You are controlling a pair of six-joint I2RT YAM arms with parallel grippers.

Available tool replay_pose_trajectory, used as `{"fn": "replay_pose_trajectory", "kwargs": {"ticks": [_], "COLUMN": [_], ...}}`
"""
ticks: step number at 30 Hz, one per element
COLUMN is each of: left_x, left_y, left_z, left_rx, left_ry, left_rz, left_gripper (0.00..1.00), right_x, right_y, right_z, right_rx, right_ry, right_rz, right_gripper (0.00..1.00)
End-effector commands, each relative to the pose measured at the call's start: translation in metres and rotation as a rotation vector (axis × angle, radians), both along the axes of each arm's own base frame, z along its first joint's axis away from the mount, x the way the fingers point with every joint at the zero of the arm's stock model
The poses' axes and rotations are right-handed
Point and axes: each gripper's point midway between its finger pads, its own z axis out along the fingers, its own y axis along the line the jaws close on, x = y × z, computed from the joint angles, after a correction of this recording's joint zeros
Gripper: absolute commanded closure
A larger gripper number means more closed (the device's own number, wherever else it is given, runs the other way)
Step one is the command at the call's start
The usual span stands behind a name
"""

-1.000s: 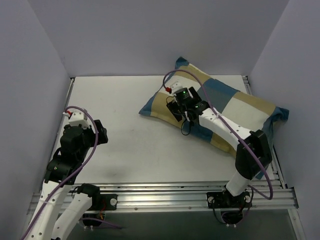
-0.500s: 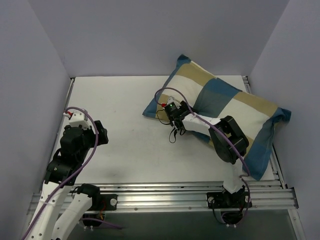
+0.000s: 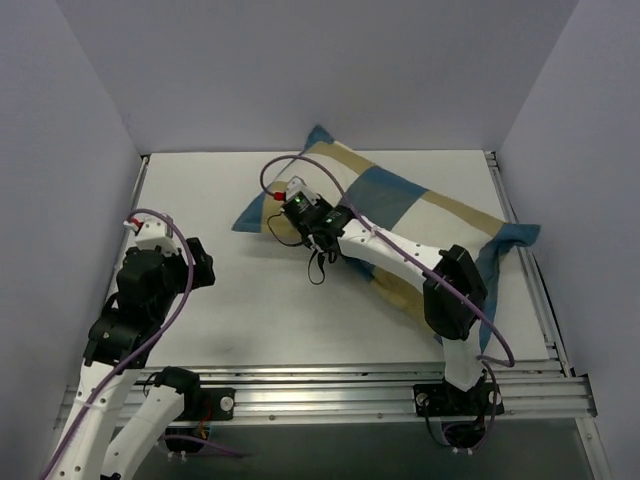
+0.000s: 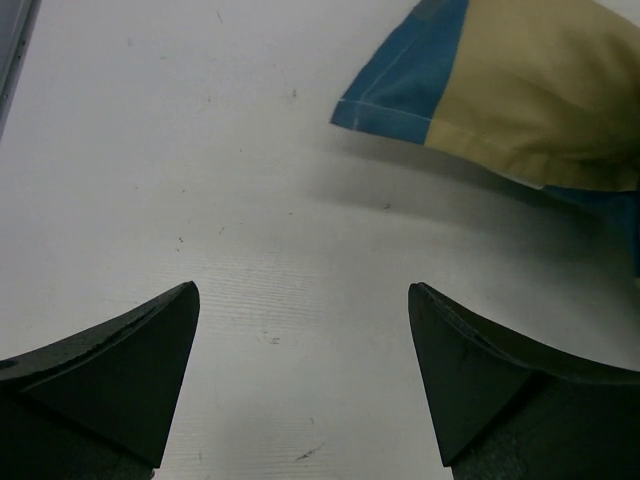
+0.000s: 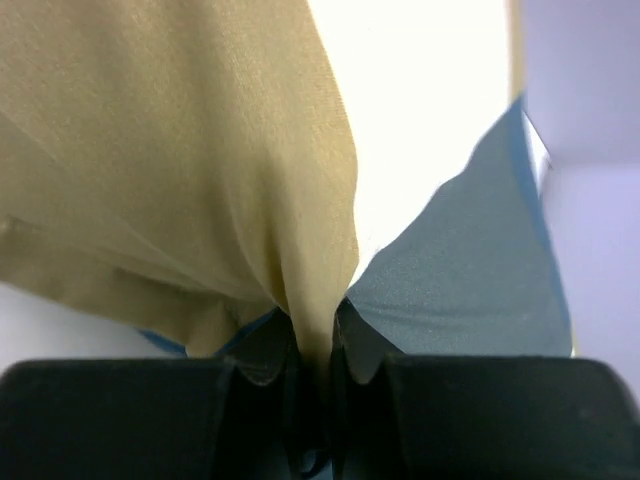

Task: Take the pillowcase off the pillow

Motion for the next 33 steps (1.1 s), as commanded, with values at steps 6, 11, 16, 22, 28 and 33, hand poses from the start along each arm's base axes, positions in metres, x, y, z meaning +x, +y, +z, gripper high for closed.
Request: {"fn": "replay_pose_trajectory", "kwargs": {"ticks": [6, 11, 16, 22, 28, 33], "left_x": [-0.034, -0.054, -0.067, -0.058, -0.041, -0.026], "left_y": [0.011, 0.011, 0.002, -0.003, -0.009, -0.013], "left_z": [0.127, 0.175, 0.199, 0.177, 0.132, 0.080], "left_rx": [-0.008, 0.003, -0.029, -0.031, -0.042, -0.042], "left_ry": [-0.214, -0.275, -0.335, -0.285, -0.189, -0.081], "left_rz": [-0.027, -0.077, -0.142, -0.153, -0.140, -0.127], "left_gripper": [0.06, 0.06, 0.06, 0.06, 0.06, 0.06], "right_x": [-0.080, -0.089, -0.070, 0.017, 0.074, 0.074], "right_y": [0.111, 0.131, 0.129, 0.089, 0.054, 0.033], "right_z": [0.176, 0.230, 0.246, 0.184, 0.142, 0.149], "right_rx": [0.698, 1.018, 1.391, 1.413, 1.189, 0.981], "right_ry": [0.013, 0.105, 0.343, 0.339, 0.137, 0.001], "right_rz": [0.237, 0.317, 0.392, 0.207, 0.019, 0.013], "right_gripper": [1.00, 1.00, 1.00, 0.90, 0.52, 0.21]}}
